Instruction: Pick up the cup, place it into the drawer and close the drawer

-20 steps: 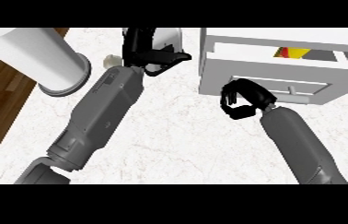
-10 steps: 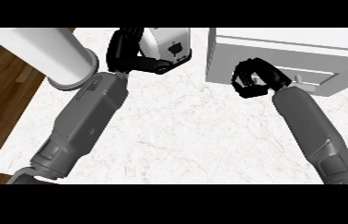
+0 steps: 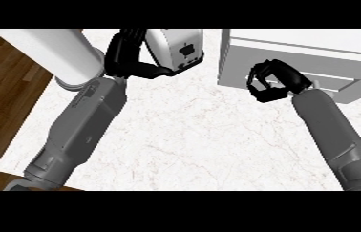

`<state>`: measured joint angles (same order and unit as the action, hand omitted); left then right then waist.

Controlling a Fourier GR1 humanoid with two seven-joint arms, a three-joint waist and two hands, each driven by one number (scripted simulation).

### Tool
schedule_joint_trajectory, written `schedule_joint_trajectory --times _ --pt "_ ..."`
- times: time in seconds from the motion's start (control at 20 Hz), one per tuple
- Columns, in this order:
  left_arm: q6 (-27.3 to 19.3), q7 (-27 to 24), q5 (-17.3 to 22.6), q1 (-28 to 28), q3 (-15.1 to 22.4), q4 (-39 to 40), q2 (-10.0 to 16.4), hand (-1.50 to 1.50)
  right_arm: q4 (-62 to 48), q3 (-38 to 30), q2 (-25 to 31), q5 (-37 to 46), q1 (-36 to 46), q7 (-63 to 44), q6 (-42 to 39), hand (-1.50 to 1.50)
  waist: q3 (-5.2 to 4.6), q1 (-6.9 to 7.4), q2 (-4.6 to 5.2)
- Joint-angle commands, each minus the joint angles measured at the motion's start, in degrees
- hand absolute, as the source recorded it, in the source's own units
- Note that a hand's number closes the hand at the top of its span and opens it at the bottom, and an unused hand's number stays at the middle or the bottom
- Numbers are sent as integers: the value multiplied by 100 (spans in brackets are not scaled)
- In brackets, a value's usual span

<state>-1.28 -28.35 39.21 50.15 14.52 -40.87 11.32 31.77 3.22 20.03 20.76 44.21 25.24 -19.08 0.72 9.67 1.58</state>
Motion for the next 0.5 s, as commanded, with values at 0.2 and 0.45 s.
schedule_joint_trajectory --times 0.2,0.45 --pt "202 79 89 -132 -25 -150 81 -150 -93 -581 772 -183 962 -481 272 150 -56 298 115" --pt "311 26 97 -309 19 -216 40 -150 22 -588 818 -260 824 -504 143 150 -58 339 133"
